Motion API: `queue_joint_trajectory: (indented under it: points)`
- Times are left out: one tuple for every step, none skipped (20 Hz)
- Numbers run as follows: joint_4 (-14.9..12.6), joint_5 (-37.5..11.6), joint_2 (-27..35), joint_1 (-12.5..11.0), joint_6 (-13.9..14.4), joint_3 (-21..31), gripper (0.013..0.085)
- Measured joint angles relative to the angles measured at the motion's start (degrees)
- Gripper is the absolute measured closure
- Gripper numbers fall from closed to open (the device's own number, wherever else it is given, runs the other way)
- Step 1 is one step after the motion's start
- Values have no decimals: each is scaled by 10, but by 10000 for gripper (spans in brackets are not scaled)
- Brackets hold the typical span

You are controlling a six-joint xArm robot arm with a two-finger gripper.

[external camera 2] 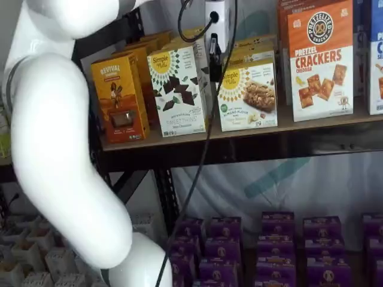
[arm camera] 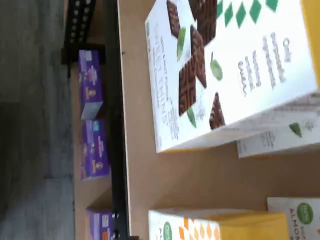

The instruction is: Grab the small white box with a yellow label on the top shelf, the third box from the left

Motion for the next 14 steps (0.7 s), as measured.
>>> queue_joint_trajectory:
  points:
    - [-8, 3, 11, 2, 1, -9, 130]
    - [-14, 5, 19, 4, 1, -15, 130]
    - [-21, 6, 26, 7, 2, -21, 130]
    - [-26, 5, 33, 9, 2, -26, 130]
    - [-29, 3, 41, 11, 2, -30, 130]
    - [-35, 6, 49, 13, 4, -36, 130]
    - [-41, 8, 56, 16, 5, -41, 130]
    - [-48, 7, 61, 20, 7, -45, 130]
    - [-56, 6, 66, 24, 9, -47, 130]
    - [-65, 5, 68, 28, 11, -49, 130]
    - [-74, 8, 73, 33, 14, -52, 130]
    - [-87, 17, 80, 39, 19, -60, 130]
    - [-95, 24, 85, 42, 22, -66, 130]
    - [-107, 35, 92, 47, 25, -74, 130]
